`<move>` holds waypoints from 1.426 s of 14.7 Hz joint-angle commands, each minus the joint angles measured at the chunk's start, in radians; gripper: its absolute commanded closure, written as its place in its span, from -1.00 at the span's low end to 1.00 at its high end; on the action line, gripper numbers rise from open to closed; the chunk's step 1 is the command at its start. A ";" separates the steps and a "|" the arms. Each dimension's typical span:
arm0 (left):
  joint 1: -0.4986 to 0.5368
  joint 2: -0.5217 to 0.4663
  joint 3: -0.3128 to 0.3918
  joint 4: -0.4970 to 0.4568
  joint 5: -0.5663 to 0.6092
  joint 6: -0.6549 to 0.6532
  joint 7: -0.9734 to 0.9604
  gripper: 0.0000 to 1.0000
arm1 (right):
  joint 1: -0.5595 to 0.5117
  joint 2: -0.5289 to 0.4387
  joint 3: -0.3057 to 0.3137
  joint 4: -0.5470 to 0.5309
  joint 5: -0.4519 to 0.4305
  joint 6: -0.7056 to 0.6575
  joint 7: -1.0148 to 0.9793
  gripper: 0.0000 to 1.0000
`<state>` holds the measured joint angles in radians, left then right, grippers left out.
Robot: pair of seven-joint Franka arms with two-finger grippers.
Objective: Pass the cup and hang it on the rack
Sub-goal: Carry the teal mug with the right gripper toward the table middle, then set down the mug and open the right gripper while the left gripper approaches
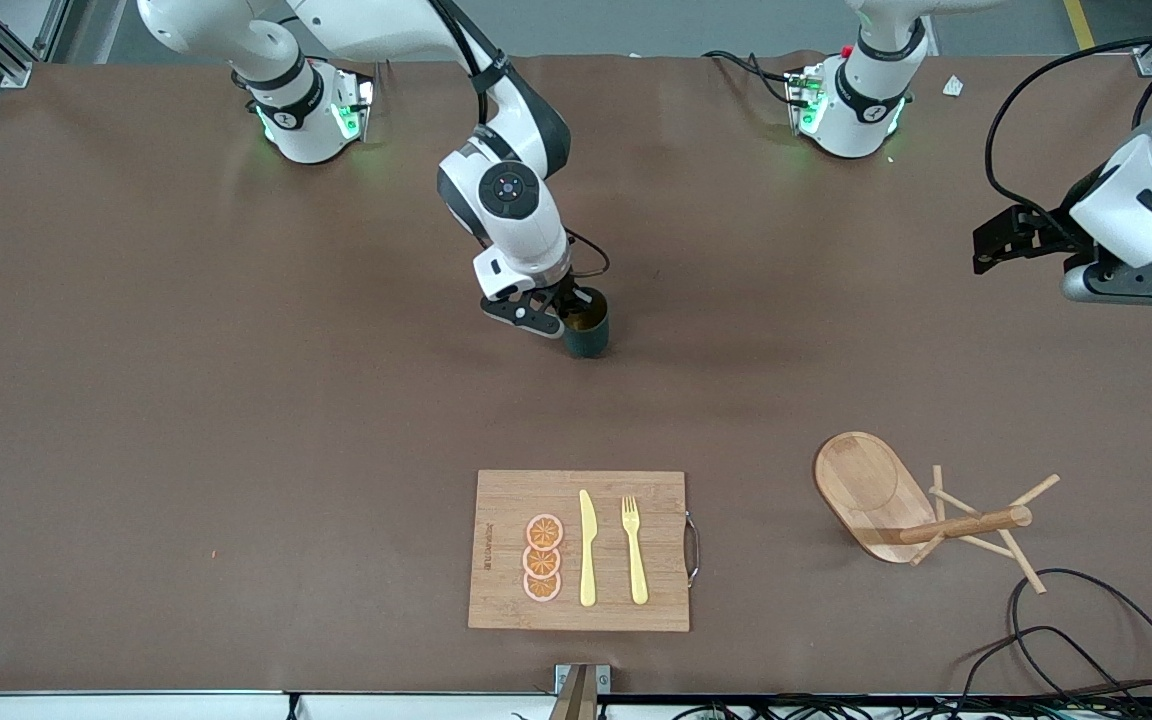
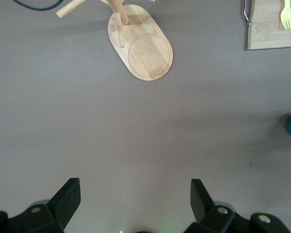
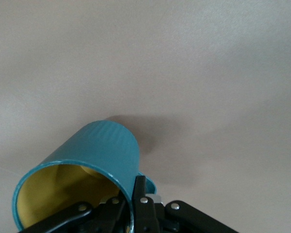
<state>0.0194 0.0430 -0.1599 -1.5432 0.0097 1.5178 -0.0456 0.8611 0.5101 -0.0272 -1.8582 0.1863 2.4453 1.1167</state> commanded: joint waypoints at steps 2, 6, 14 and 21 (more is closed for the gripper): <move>-0.007 0.037 -0.006 0.066 0.003 0.002 -0.002 -1.00 | 0.015 0.025 -0.014 0.047 0.019 -0.014 0.025 -0.99; -0.047 0.070 -0.006 0.083 0.000 0.002 -0.025 -1.00 | 0.001 0.010 -0.017 0.106 0.013 -0.141 -0.001 -1.00; -0.245 0.113 -0.004 0.080 0.015 0.002 -0.373 -1.00 | -0.272 -0.211 -0.022 0.174 0.007 -0.610 -0.524 -1.00; -0.484 0.244 -0.004 0.081 0.079 0.090 -0.730 -1.00 | -0.686 -0.314 -0.020 0.166 -0.122 -0.776 -1.177 -1.00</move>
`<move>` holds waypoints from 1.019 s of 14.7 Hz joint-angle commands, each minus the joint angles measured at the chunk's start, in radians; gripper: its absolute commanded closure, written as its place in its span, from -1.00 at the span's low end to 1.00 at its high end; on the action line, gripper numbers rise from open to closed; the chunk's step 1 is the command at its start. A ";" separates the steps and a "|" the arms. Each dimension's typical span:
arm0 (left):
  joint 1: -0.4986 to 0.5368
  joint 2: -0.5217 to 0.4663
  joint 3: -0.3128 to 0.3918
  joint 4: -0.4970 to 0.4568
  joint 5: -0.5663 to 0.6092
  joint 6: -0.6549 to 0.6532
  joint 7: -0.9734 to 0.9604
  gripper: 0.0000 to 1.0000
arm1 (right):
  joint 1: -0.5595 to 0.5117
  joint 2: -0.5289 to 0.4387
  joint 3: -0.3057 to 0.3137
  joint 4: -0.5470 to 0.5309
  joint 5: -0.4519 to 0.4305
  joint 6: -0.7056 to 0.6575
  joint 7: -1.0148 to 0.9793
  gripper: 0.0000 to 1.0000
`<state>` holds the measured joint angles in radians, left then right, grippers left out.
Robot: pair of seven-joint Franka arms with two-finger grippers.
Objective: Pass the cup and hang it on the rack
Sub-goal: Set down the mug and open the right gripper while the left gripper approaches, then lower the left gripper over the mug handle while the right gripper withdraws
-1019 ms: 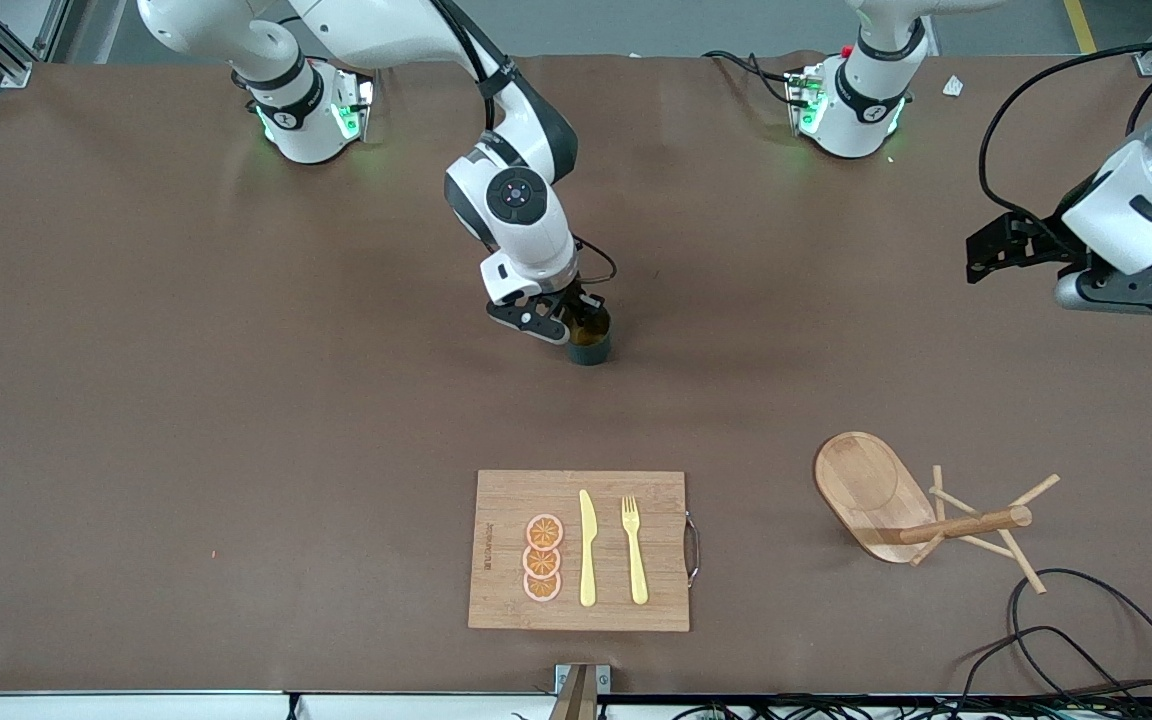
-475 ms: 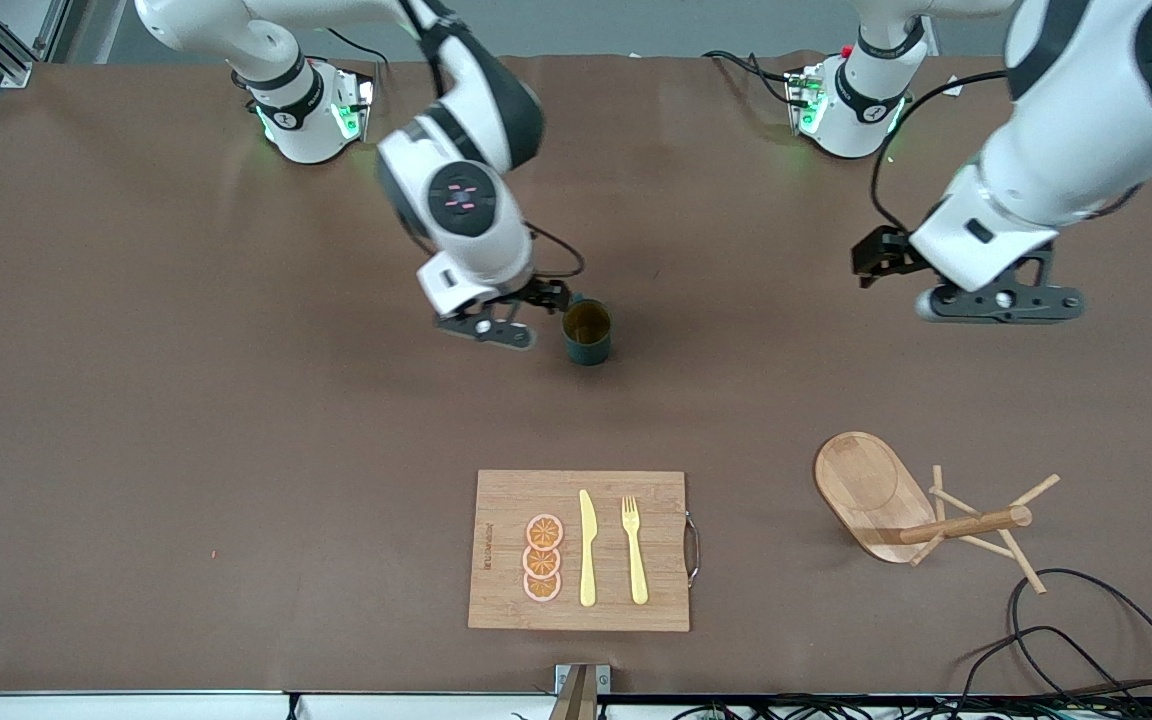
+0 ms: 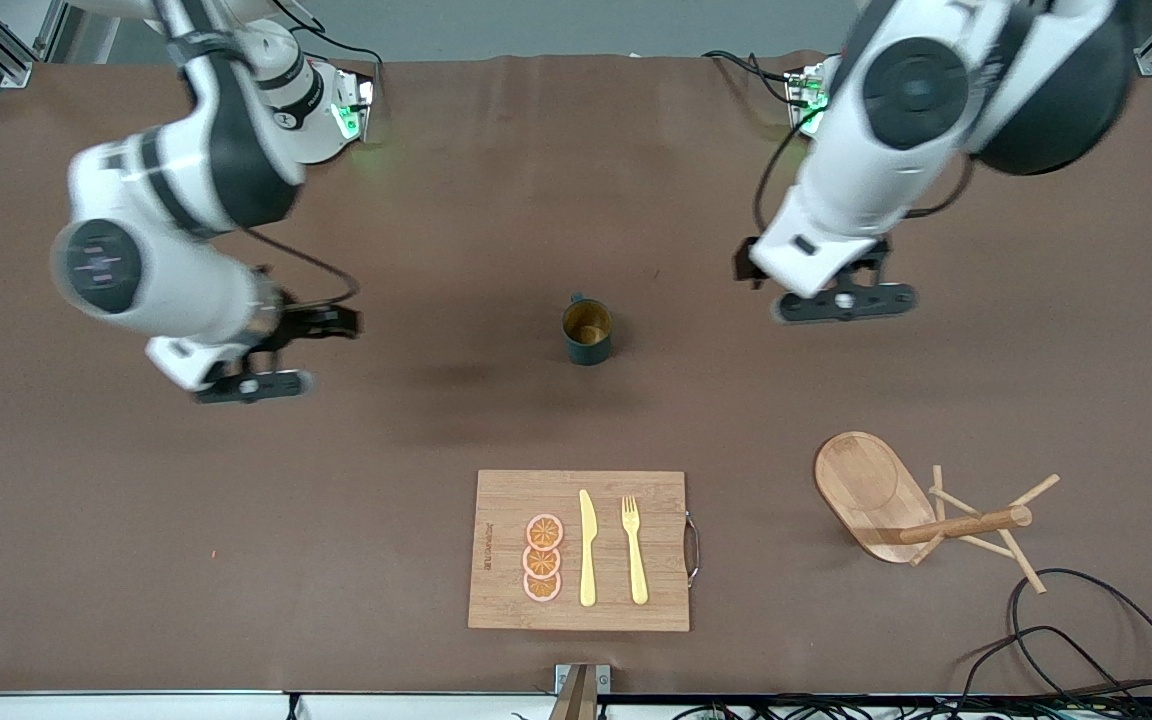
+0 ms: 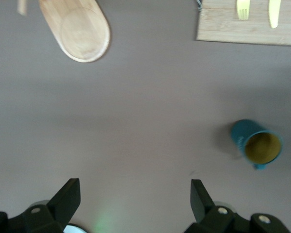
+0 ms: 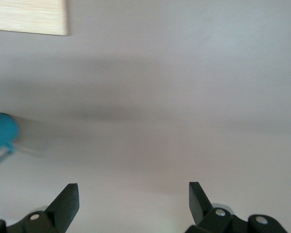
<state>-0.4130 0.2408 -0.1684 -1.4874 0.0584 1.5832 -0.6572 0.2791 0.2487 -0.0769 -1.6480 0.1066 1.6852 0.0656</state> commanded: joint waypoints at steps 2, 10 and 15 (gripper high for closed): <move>-0.125 0.077 0.003 0.024 0.058 0.058 -0.253 -0.99 | -0.202 -0.063 0.028 -0.038 -0.077 -0.022 -0.260 -1.00; -0.417 0.132 0.001 -0.177 0.291 0.320 -0.730 -0.96 | -0.357 -0.019 0.029 0.129 -0.116 -0.127 -0.343 -1.00; -0.588 0.234 -0.005 -0.227 0.588 0.356 -1.051 -0.88 | -0.393 -0.009 0.031 0.211 -0.093 -0.174 -0.348 -1.00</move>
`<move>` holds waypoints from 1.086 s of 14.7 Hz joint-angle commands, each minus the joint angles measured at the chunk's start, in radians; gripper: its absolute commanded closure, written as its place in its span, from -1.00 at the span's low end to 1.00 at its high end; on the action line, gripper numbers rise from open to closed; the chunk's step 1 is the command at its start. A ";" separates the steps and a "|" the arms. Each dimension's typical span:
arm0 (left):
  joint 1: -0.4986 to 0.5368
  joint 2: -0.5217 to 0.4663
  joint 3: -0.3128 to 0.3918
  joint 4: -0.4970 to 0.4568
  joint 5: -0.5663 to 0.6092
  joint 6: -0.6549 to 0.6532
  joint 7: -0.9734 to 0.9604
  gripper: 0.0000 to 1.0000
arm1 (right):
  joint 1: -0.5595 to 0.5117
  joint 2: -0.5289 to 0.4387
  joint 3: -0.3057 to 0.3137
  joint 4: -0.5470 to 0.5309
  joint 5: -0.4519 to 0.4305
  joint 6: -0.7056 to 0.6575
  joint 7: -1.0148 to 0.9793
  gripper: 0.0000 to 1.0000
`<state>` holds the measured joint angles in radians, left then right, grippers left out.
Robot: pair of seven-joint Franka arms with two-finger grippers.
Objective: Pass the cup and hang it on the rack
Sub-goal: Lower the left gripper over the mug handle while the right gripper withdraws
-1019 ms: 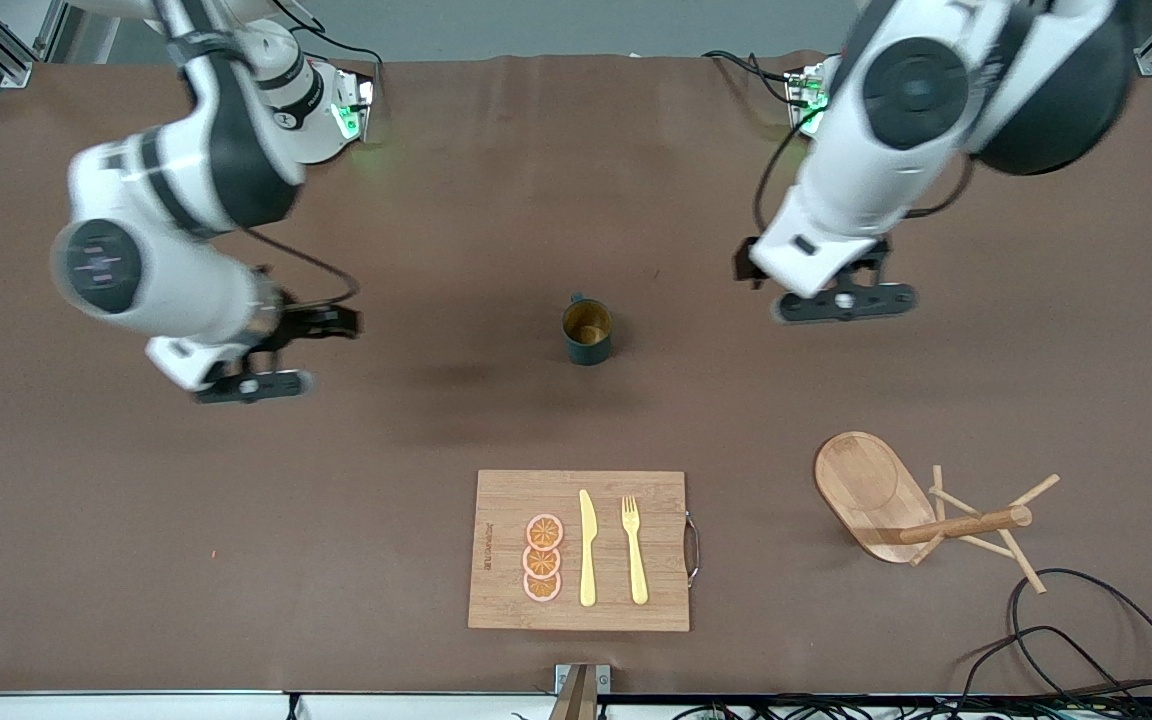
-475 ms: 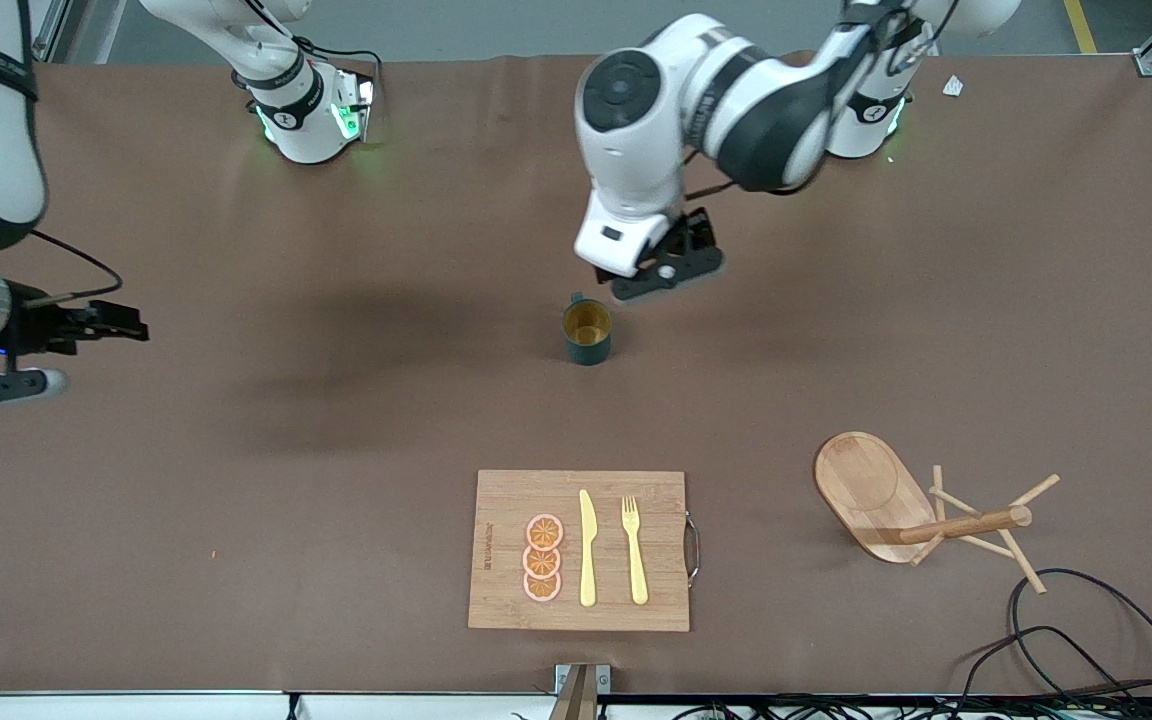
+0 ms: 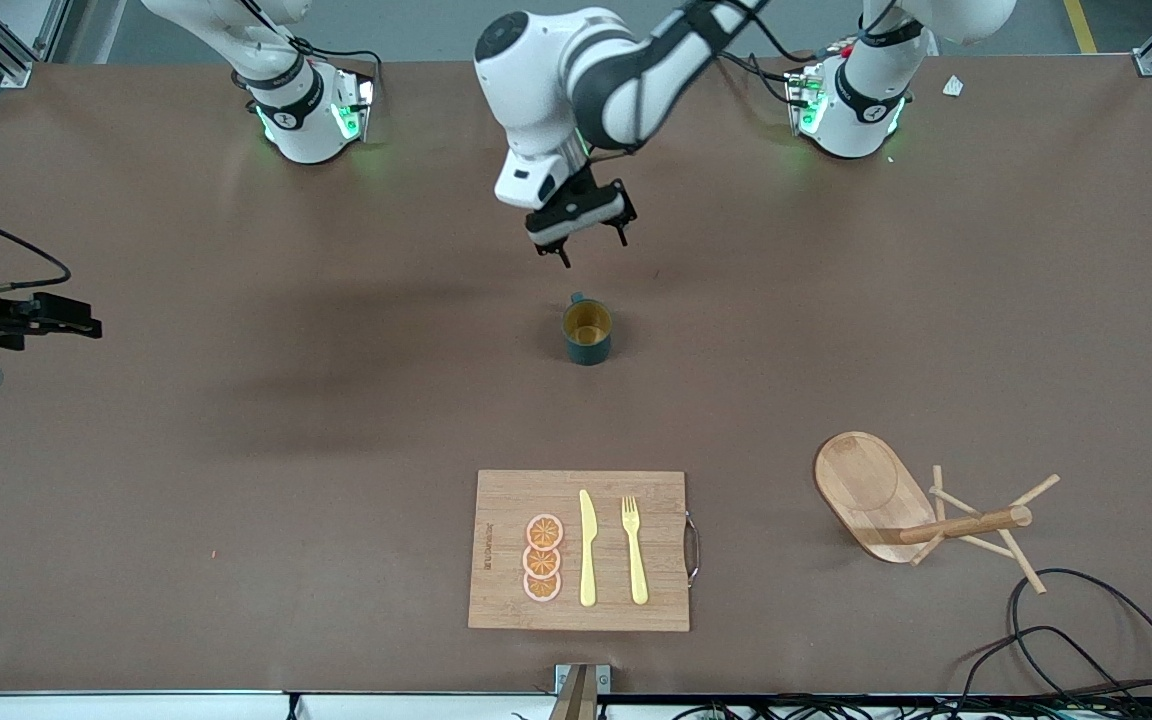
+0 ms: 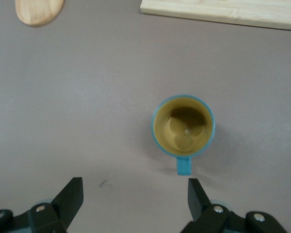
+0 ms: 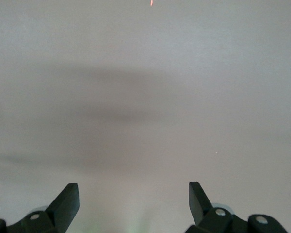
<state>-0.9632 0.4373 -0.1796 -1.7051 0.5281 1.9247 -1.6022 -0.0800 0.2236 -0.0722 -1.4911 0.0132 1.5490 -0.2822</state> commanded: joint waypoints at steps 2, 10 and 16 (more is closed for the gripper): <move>-0.081 0.089 0.005 -0.011 0.234 0.014 -0.197 -0.86 | -0.030 0.013 0.028 0.057 0.001 -0.053 0.006 -1.00; -0.121 0.147 0.000 -0.133 0.533 0.117 -0.476 -0.87 | -0.021 -0.006 0.026 0.052 -0.028 -0.066 0.046 -1.00; -0.103 0.132 0.002 -0.229 0.748 0.203 -0.720 -0.87 | -0.015 -0.081 0.032 0.049 -0.051 -0.130 0.131 -1.00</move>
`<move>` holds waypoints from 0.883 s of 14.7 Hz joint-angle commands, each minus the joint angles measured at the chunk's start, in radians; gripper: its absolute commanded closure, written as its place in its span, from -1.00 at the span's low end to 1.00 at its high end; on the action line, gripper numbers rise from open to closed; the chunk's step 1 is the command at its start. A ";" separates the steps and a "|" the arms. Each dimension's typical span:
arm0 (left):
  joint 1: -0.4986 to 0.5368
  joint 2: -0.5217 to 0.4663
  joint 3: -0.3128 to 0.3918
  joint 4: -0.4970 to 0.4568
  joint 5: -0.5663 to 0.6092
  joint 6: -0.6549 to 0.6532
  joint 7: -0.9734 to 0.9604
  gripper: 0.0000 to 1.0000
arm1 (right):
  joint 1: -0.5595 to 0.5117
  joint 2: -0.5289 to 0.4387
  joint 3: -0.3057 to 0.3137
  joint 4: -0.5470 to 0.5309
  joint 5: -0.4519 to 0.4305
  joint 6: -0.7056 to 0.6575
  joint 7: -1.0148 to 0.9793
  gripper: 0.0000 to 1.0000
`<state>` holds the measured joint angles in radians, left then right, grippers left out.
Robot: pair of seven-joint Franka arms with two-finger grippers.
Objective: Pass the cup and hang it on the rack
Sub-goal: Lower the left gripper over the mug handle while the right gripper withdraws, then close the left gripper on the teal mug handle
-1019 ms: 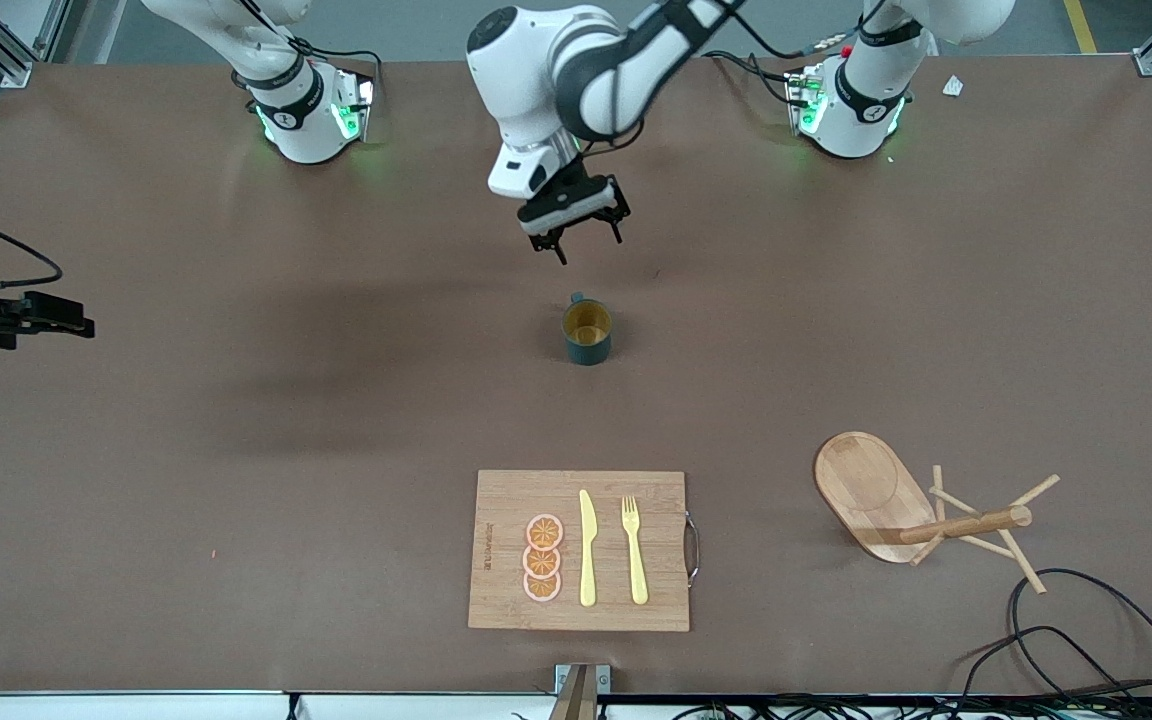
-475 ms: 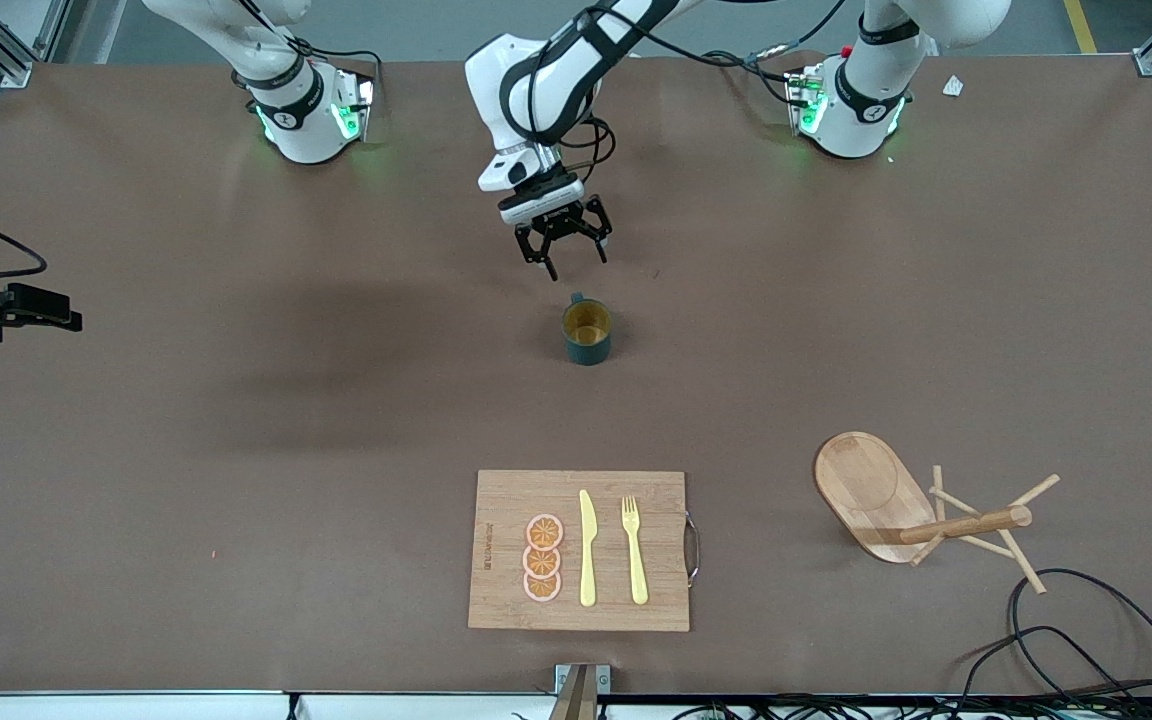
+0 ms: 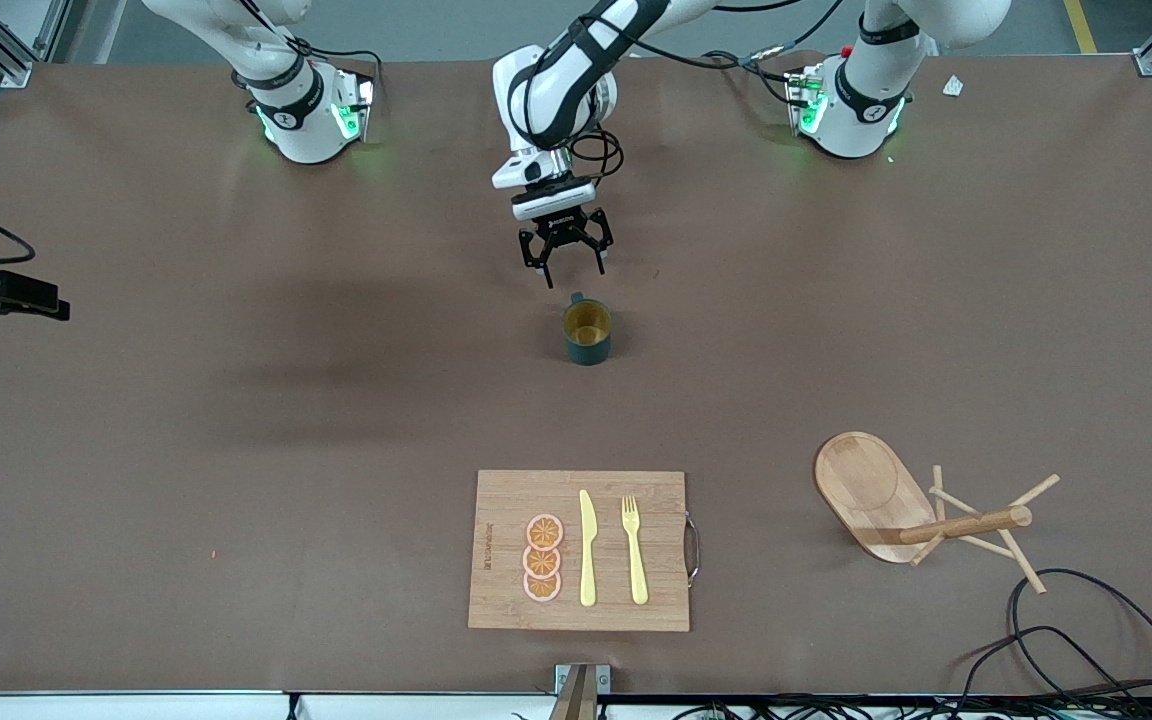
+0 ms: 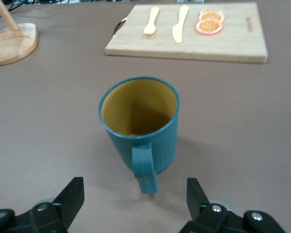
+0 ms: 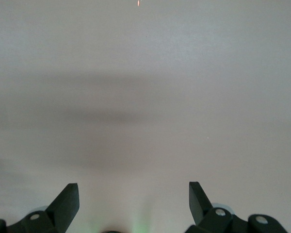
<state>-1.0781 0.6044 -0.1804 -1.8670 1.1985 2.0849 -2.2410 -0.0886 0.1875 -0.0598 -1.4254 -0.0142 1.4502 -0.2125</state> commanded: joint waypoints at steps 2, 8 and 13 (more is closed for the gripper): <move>0.033 -0.035 0.002 -0.093 0.131 0.053 -0.109 -0.85 | -0.005 -0.069 0.017 -0.020 -0.036 -0.042 0.081 -1.00; 0.066 -0.023 0.002 -0.130 0.251 0.089 -0.176 -0.83 | 0.000 -0.134 0.020 -0.023 -0.041 -0.057 0.079 -1.00; 0.072 -0.006 0.002 -0.101 0.253 0.096 -0.177 -0.58 | -0.005 -0.154 0.017 -0.021 -0.050 -0.057 0.079 -1.00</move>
<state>-1.0114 0.6040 -0.1777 -1.9723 1.4266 2.1663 -2.4013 -0.0874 0.0622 -0.0510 -1.4241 -0.0413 1.3940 -0.1488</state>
